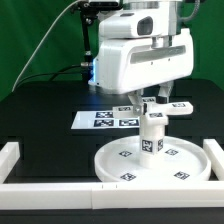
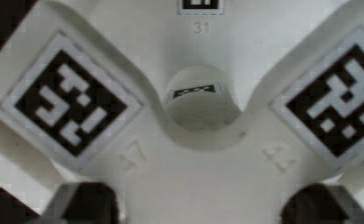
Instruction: Assemble round table
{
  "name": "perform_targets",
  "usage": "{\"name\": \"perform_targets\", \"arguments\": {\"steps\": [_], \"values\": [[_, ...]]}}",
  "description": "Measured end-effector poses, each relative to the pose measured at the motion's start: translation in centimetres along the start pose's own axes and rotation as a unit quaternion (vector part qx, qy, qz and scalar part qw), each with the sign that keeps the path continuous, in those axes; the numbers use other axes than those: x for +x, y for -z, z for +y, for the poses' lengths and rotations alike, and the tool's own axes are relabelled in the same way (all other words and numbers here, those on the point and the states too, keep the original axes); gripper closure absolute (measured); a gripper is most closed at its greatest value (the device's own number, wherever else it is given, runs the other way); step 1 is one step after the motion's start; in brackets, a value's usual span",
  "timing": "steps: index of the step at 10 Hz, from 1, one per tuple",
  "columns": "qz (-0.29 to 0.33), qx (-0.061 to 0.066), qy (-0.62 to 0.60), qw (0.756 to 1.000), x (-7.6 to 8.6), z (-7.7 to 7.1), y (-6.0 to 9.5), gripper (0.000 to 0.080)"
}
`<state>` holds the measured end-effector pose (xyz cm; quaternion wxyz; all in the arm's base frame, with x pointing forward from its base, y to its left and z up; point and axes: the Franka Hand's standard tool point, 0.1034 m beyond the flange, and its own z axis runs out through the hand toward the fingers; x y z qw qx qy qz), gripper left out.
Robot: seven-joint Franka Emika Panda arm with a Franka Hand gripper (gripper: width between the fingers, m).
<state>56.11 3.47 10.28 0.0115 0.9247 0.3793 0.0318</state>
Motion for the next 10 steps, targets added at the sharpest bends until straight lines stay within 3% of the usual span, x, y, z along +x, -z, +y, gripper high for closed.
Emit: {"name": "perform_targets", "arguments": {"steps": [3,5,8,10], "values": [[0.000,0.000,-0.102,0.995,0.02,-0.01,0.01,0.0366],[0.011,-0.007,-0.234,0.972,0.35,-0.16,0.01,0.0366],[0.014,0.003,-0.435,0.900,0.26,-0.09,0.01,0.0364],[0.013,0.004,-0.558,0.830,0.27,-0.14,0.00,0.0363]]}}
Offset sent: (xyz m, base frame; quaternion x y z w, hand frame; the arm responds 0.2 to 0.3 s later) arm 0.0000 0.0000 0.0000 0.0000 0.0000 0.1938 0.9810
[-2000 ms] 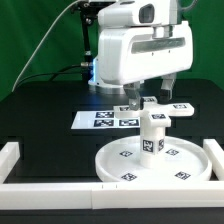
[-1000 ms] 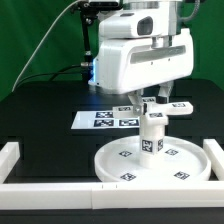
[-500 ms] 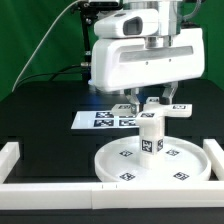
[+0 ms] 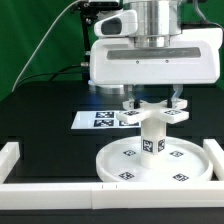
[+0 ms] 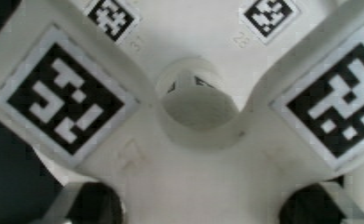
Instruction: Assemble round table
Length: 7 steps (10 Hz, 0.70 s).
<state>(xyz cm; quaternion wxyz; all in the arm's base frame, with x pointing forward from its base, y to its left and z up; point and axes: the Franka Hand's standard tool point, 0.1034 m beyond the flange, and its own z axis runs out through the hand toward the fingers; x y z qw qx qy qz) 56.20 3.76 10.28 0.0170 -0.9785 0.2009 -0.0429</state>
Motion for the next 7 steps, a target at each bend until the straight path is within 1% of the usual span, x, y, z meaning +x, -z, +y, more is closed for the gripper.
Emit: {"name": "perform_targets", "arguments": {"steps": [1,2,3,4,5,6,7], "values": [[-0.005,0.001,-0.060,0.998,0.02,0.09,0.06,0.0363],[-0.011,0.006,-0.114,0.993,0.11,0.25,0.13,0.0363],[-0.014,0.009,-0.146,0.989,0.09,0.31,0.16,0.0363],[-0.014,0.008,-0.146,0.989,0.06,0.29,0.15,0.0363],[-0.014,0.009,-0.145,0.989,0.05,0.27,0.11,0.0289],[-0.015,0.009,-0.143,0.990,0.00,0.20,0.09,0.0192],[-0.016,0.006,-0.085,0.996,-0.18,-0.05,0.20,0.0162]]}}
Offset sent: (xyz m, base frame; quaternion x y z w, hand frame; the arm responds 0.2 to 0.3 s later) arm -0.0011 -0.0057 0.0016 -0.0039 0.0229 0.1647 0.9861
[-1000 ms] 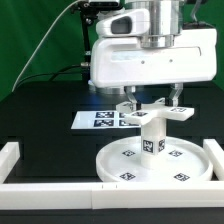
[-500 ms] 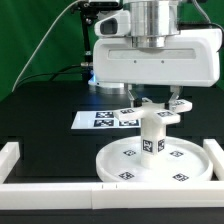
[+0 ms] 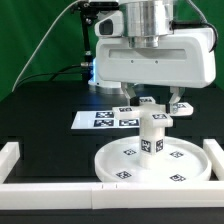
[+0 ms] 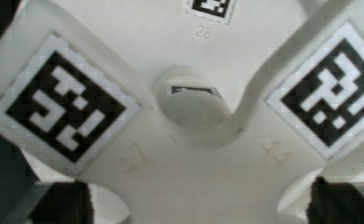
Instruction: Assemble round table
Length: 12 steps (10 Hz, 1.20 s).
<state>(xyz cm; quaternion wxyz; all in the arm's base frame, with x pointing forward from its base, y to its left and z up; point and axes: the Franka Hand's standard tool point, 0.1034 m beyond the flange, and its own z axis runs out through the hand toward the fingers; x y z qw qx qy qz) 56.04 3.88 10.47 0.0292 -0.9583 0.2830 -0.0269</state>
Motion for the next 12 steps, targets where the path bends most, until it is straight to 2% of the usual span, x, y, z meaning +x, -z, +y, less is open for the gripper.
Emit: {"name": "perform_targets", "arguments": {"steps": [2,4,6,9,10,12], "values": [[-0.014,0.000,0.128,0.992,-0.2,-0.3,1.3,0.0153],[-0.010,0.005,0.251,0.968,-0.3,-0.7,2.3,0.0151],[0.014,0.009,0.297,0.955,0.0,-0.8,2.2,0.0151],[0.011,0.006,0.376,0.927,-0.1,-0.6,2.0,0.0151],[0.008,-0.002,0.465,0.885,-0.1,-0.7,1.8,0.0151],[-0.002,-0.002,0.577,0.817,-0.7,-1.0,1.5,0.0151]]}}
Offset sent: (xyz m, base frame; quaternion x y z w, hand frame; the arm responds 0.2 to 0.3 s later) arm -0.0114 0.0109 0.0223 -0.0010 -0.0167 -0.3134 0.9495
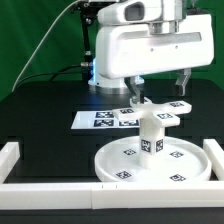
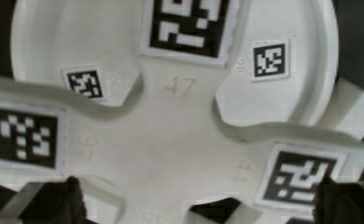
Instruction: Assemble round table
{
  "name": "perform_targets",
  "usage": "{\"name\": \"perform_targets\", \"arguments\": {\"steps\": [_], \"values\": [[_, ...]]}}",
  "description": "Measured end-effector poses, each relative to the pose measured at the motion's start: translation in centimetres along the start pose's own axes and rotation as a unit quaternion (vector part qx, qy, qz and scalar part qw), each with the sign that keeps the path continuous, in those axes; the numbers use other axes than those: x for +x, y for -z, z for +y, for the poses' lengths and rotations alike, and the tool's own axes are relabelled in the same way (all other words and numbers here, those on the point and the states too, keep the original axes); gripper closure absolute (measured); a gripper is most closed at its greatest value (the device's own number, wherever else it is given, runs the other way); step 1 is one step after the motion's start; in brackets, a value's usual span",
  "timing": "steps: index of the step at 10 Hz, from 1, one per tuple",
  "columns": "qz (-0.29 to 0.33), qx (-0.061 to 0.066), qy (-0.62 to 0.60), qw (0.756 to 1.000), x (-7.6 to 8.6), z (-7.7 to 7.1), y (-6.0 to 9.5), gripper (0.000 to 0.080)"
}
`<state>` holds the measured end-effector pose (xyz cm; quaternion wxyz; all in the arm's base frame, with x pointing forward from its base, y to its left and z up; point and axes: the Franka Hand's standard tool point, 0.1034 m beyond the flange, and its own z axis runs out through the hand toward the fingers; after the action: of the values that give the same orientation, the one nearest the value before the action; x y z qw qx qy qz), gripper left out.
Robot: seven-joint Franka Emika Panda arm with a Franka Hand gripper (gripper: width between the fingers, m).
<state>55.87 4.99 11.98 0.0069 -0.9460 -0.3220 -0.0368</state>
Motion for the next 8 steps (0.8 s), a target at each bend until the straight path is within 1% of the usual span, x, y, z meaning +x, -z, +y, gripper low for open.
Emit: {"name": "perform_targets", "arguments": {"steps": [2,5,6,7,8], "values": [[-0.001,0.000,0.055,0.998,-0.1,0.0,-0.1,0.0151],[-0.005,-0.004,0.151,0.989,-0.4,0.4,-0.1,0.0151],[-0.009,-0.006,0.211,0.977,-0.5,1.0,-0.3,0.0151],[-0.011,-0.005,0.229,0.973,-0.5,1.2,-0.6,0.0151],[-0.015,-0.003,0.235,0.972,-0.6,1.0,-1.1,0.0151]]}}
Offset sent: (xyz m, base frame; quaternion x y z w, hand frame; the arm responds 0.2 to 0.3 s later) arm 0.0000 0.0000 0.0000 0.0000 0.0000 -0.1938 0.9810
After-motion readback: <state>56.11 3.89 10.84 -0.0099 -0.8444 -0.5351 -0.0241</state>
